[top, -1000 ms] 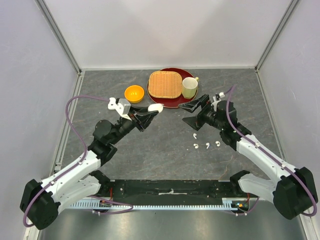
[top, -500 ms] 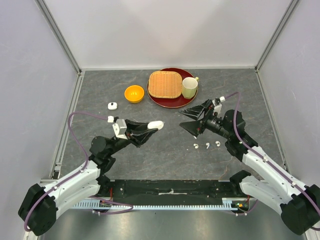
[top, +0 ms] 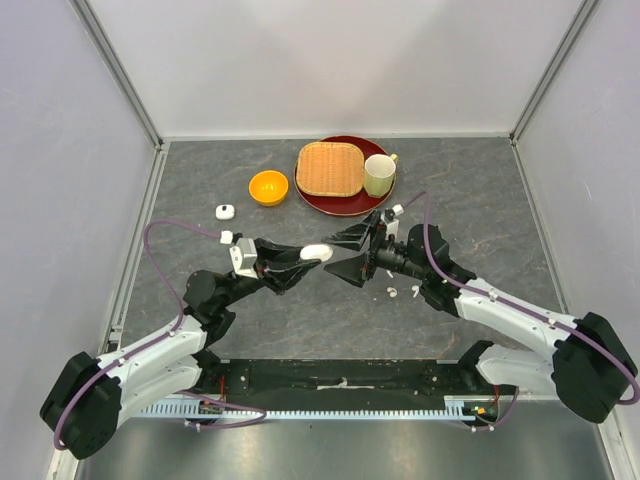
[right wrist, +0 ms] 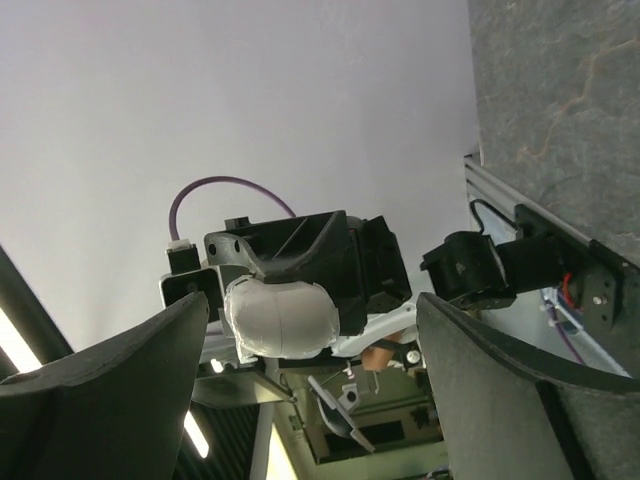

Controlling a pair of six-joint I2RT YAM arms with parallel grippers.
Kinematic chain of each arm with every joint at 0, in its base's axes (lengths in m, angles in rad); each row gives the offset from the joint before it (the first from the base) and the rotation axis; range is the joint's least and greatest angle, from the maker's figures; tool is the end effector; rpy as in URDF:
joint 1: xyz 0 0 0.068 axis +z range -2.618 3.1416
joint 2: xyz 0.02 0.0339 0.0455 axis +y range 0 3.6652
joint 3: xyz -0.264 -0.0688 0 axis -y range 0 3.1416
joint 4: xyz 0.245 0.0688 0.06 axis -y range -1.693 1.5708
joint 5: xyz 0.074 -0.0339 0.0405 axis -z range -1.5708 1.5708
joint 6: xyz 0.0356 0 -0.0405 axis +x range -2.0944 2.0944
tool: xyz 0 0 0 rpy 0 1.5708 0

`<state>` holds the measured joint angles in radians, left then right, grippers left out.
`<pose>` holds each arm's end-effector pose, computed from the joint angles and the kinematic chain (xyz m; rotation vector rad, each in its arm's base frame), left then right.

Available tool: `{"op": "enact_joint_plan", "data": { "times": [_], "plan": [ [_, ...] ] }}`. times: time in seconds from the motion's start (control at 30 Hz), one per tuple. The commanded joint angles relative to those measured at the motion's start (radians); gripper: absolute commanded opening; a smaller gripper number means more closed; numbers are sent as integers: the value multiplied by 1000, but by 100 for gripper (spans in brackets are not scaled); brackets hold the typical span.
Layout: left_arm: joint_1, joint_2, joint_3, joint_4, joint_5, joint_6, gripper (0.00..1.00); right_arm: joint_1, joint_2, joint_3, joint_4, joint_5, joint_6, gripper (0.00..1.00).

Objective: Insert the wireless bluetooth earbuds into the charging case
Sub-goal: Pick up the charging case at the center of the board.

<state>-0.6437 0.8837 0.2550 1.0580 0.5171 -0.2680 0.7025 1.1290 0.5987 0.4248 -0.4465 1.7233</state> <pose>0.1345 -0.1230 0.2657 0.6963 1.0661 -1.0869 0.1842 0.1761 0.2688 0.6751 2.1155 2.0065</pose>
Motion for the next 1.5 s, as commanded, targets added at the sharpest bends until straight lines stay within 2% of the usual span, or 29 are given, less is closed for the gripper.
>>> {"op": "enact_joint_plan", "data": {
  "times": [0.0, 0.1, 0.2, 0.53, 0.73, 0.83, 0.87, 0.93, 1.13, 1.2, 1.27, 1.37, 1.47],
  "plan": [
    [-4, 0, 16, 91, 15, -11, 2, 29, 24, -2, 193, 26, 107, 90],
    [-4, 1, 16, 89, 21, -11, 2, 32, 37, -34, 265, 42, 159, 81],
    [-4, 3, 16, 91, 24, -11, 2, 37, 40, -30, 253, 31, 179, 72],
    [-4, 27, 20, 106, 12, -8, 2, 58, 43, -37, 302, 8, 266, 69],
    [-5, 46, 24, 120, 26, -28, 2, 71, 72, -57, 379, 9, 312, 63],
    [-4, 44, 20, 119, 21, -30, 2, 77, 81, -57, 411, 9, 320, 58],
    [-5, 46, 20, 119, 20, -30, 2, 81, 80, -57, 411, 11, 317, 50],
    [-5, 47, 21, 119, 20, -28, 2, 83, 78, -60, 411, 20, 318, 44],
    [-5, 54, 27, 105, 20, -48, 2, 86, 74, -71, 416, 28, 303, 34],
    [-5, 54, 36, 73, 15, -62, 2, 86, 68, -62, 391, 31, 271, 24],
    [-5, 63, 52, 57, 9, -89, 9, 86, 49, -39, 309, 38, 233, 17],
    [-5, 73, 59, 50, 17, -111, 20, 86, 19, -1, 168, 61, 136, 13],
    [-5, 74, 69, 33, 20, -117, 24, 86, 0, 22, 80, 77, 68, 12]
  ]
}}
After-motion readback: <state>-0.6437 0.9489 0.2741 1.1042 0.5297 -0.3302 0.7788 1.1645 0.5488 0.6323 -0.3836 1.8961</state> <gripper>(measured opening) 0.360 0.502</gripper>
